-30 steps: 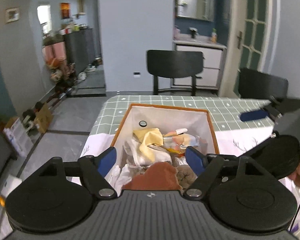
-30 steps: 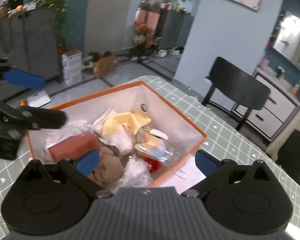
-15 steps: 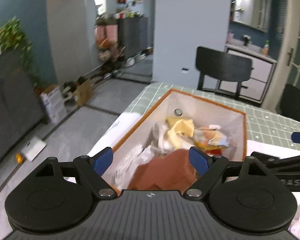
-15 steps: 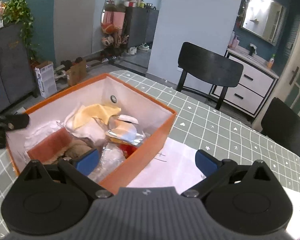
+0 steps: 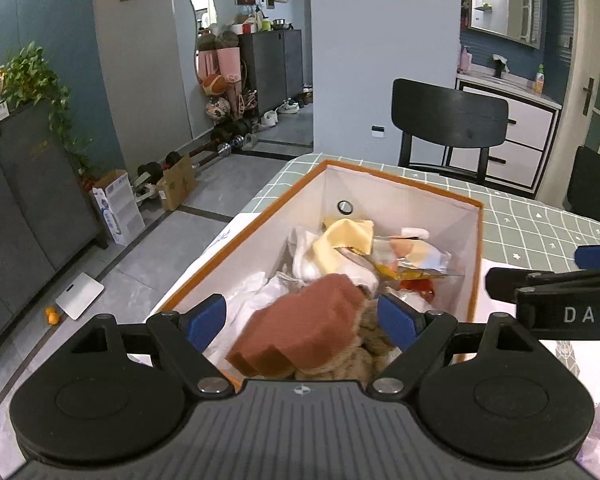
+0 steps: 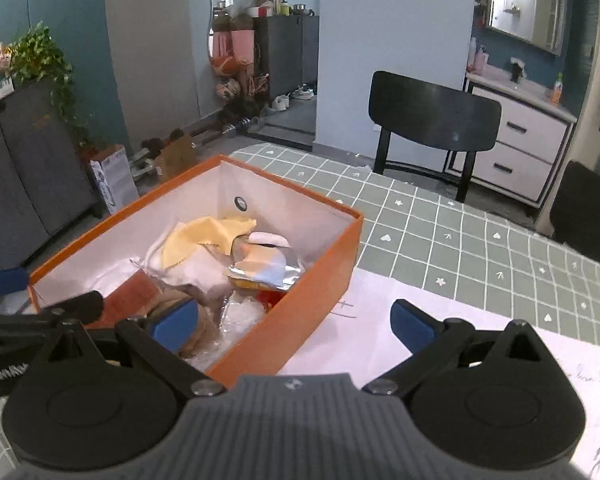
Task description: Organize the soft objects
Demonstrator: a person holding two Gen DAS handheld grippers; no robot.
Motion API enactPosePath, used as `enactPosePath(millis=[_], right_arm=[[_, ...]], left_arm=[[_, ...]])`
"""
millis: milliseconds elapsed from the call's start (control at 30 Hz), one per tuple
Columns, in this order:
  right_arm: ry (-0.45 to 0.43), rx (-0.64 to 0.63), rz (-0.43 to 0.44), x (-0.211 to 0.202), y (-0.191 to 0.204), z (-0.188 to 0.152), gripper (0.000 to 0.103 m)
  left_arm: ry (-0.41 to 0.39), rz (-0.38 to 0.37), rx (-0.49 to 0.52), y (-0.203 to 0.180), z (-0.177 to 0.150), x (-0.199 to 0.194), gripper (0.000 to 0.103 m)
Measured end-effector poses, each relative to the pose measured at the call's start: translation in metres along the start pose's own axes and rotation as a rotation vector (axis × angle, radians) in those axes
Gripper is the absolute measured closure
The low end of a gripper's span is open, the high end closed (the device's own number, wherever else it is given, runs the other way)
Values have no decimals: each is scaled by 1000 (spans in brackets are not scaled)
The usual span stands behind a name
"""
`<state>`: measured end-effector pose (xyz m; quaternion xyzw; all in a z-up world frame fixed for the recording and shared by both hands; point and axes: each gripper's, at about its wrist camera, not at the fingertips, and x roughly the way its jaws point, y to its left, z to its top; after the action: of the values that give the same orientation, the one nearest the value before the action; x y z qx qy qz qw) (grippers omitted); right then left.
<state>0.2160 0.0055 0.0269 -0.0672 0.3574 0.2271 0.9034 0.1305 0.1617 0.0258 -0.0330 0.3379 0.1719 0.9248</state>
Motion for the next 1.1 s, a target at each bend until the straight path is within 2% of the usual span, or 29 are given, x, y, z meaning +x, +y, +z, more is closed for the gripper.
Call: enactPosePath(millis=[267, 633, 1100], right_arm=[[18, 18, 12, 4, -6, -2, 3], [13, -21, -7, 3, 2, -4, 3], [1, -30, -14, -1, 0, -5, 3]], left_arm=[[-6, 43, 7, -4, 0, -2, 3], [16, 40, 6, -1, -1, -1, 3], [7, 43, 14, -5, 0, -6, 3]])
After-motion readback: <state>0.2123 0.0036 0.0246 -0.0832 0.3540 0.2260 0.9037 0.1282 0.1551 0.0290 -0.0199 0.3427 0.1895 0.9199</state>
